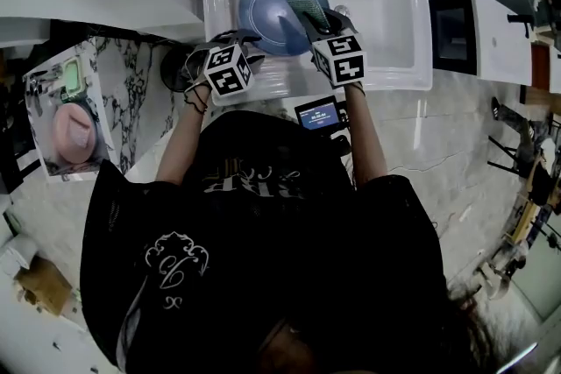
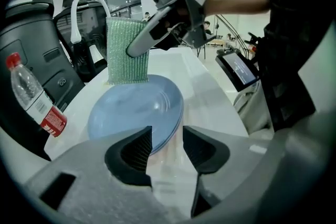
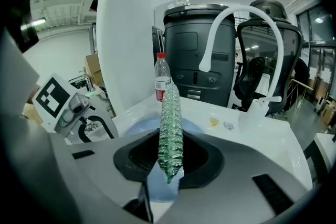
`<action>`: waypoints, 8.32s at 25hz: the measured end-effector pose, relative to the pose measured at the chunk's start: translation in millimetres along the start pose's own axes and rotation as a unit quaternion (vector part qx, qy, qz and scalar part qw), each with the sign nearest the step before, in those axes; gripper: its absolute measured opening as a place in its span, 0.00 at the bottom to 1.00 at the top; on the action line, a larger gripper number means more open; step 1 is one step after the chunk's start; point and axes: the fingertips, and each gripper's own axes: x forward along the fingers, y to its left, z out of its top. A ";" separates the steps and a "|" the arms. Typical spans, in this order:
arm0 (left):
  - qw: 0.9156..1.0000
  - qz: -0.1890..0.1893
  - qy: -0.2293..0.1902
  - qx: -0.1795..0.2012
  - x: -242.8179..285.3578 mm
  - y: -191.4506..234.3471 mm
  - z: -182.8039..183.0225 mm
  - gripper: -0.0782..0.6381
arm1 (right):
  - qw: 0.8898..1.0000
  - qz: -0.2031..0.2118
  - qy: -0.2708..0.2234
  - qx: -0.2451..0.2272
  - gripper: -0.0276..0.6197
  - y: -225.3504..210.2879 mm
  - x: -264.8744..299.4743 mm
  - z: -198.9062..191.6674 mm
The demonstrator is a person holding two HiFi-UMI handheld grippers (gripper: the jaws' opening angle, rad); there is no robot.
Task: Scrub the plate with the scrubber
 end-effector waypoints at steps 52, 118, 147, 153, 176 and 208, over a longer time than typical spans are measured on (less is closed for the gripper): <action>0.997 -0.010 -0.017 -0.072 7.4 16.0 -17.0 0.28 | 0.929 0.198 0.136 -0.281 0.18 76.5 19.4 -70.8; 0.951 0.100 -0.129 -0.261 -84.0 41.1 -30.0 0.27 | 0.978 0.198 0.046 -0.043 0.18 104.3 81.9 -14.4; 0.968 0.071 -0.136 -0.199 -63.8 19.4 20.4 0.27 | 0.959 0.138 0.077 -0.235 0.18 49.0 22.8 -34.7; 0.971 0.056 -0.134 -0.192 -58.0 23.4 20.7 0.27 | 0.962 0.074 0.075 -0.253 0.18 17.2 42.0 -19.8; 0.978 0.004 -0.129 -0.165 -42.6 32.4 17.2 0.27 | 0.915 0.055 0.141 -0.374 0.18 -17.9 92.1 -26.7; 0.970 0.062 -0.131 -0.195 -63.4 6.3 19.0 0.27 | 0.922 0.188 0.118 -0.318 0.18 104.3 7.4 -76.2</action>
